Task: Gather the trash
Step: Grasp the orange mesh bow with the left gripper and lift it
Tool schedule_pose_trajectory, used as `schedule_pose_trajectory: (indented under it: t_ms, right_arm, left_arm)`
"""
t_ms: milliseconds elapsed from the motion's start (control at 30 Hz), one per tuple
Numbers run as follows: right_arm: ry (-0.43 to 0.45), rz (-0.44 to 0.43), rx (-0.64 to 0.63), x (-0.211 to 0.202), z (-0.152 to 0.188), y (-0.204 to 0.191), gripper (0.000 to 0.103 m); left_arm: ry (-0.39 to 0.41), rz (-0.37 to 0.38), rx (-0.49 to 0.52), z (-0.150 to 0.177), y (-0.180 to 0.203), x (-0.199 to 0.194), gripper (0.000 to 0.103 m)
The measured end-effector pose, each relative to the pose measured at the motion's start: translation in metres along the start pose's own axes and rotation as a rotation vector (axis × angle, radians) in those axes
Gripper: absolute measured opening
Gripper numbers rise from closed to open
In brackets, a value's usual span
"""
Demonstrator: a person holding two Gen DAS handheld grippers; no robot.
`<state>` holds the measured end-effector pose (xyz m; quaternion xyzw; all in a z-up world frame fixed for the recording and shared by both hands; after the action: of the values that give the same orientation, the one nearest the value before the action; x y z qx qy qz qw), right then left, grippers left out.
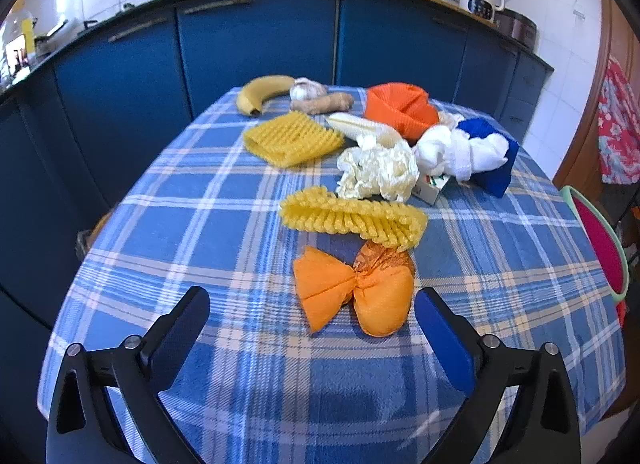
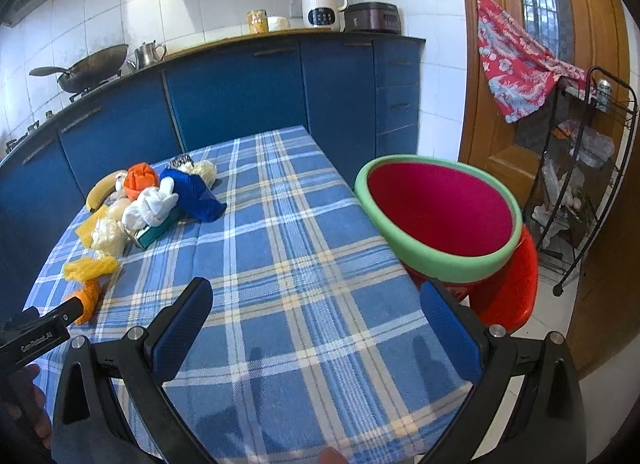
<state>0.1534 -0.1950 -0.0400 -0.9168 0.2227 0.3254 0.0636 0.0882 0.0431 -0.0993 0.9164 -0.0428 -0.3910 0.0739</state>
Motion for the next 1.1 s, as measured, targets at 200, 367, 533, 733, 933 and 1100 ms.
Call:
schedule_pose_trajectory:
  t_ms: [200,367,533,733,933,1100]
  right_arm:
    - [-0.026,-0.013,-0.009,0.009,0.001,-0.006,0.102]
    - [-0.034,-0.020,-0.016,0.012,0.001,-0.009,0.102]
    - [-0.043,-0.034,-0.027,0.014,0.003,-0.015,0.102]
    - [-0.033,-0.044,-0.035,0.007,0.000,-0.019,0.102]
    - [-0.038,-0.106,-0.050,-0.002,-0.003,-0.038,0.102]
    - [-0.059,-0.200,-0.069,-0.011,-0.005,-0.064,0.102]
  left_arm:
    - [-0.043,0.068,-0.025,0.001,0.000,0.012,0.076]
    - [-0.041,0.113,-0.014,0.000,0.005,0.013,0.053]
    - [-0.040,0.162,-0.029,-0.003,0.005,0.014,0.022]
    - [-0.002,0.153,-0.009,-0.005,0.002,-0.001,0.022]
    - [0.017,0.127,-0.009,-0.002,-0.014,-0.024,0.022]
    - [0.053,0.081,-0.044,-0.004,-0.038,-0.039,0.022]
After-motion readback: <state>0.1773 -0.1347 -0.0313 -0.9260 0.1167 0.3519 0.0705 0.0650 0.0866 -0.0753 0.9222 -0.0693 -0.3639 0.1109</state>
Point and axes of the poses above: each gripper's, at about its wrist camera, not at the fingertips, and x roughly the way its jaws point, y to its right, z to its underside, the point moved 6 cm from there along x, roughly the way its jaws point, and after that the axes turned 11 degrees about z, right-handed, at the moved point
